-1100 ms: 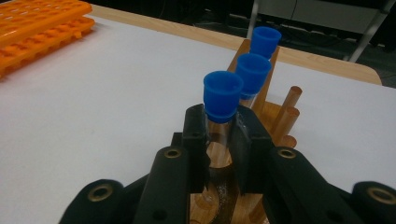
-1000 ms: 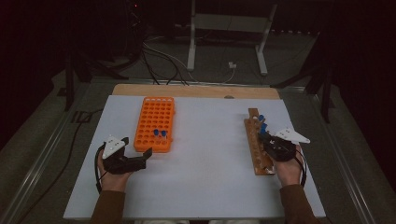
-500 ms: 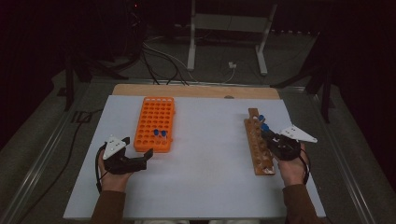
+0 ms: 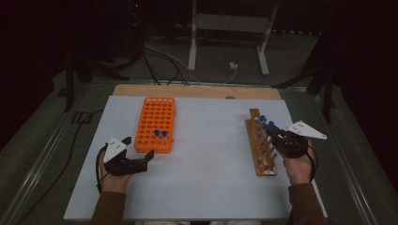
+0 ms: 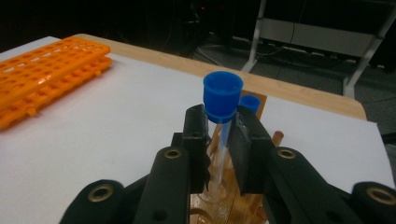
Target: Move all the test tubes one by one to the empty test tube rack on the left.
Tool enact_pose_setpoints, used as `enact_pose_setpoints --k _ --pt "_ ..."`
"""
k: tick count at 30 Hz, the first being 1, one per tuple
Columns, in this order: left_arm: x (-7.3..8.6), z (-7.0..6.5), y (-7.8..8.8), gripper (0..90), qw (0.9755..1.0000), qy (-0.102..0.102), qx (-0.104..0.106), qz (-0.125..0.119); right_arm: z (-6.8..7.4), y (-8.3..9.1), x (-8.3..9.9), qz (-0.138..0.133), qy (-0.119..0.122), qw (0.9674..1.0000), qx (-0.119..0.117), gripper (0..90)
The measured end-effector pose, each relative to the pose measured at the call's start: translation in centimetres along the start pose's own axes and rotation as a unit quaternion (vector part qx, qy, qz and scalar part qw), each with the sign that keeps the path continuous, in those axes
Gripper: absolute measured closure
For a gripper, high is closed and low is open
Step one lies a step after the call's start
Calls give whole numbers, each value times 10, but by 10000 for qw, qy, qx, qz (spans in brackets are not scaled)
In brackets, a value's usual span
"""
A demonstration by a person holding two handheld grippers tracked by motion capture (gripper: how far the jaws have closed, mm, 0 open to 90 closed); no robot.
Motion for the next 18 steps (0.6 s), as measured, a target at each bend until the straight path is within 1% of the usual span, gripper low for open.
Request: enact_pose_setpoints --k 6,8,10,14,18 --pt "0 0 -1 7 10000 -39 -26 -10 2 7 -10 -119 27 9999 -32 772" --pt "0 0 -1 7 10000 -60 -2 -30 4 8 -12 -146 45 9999 -59 772" --pt "0 -1 -1 7 10000 -59 38 -55 7 8 -14 -139 117 9998 -71 772" --pt "-1 -2 -1 7 9999 -88 55 -89 12 10 -19 -194 143 9996 -137 772" --pt "-1 -3 -2 7 9999 -95 75 -70 22 12 -24 -259 209 9991 -247 772"
Point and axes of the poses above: each handheld gripper's, and its own axes: y roughly backward along the jaws, x roughly out of its underside, z roughly to its left, the point moved 6 cm from there along -y, roughly forward along the jaws, and after that the axes turned 9 degrees about x, right-handed, at the moved point
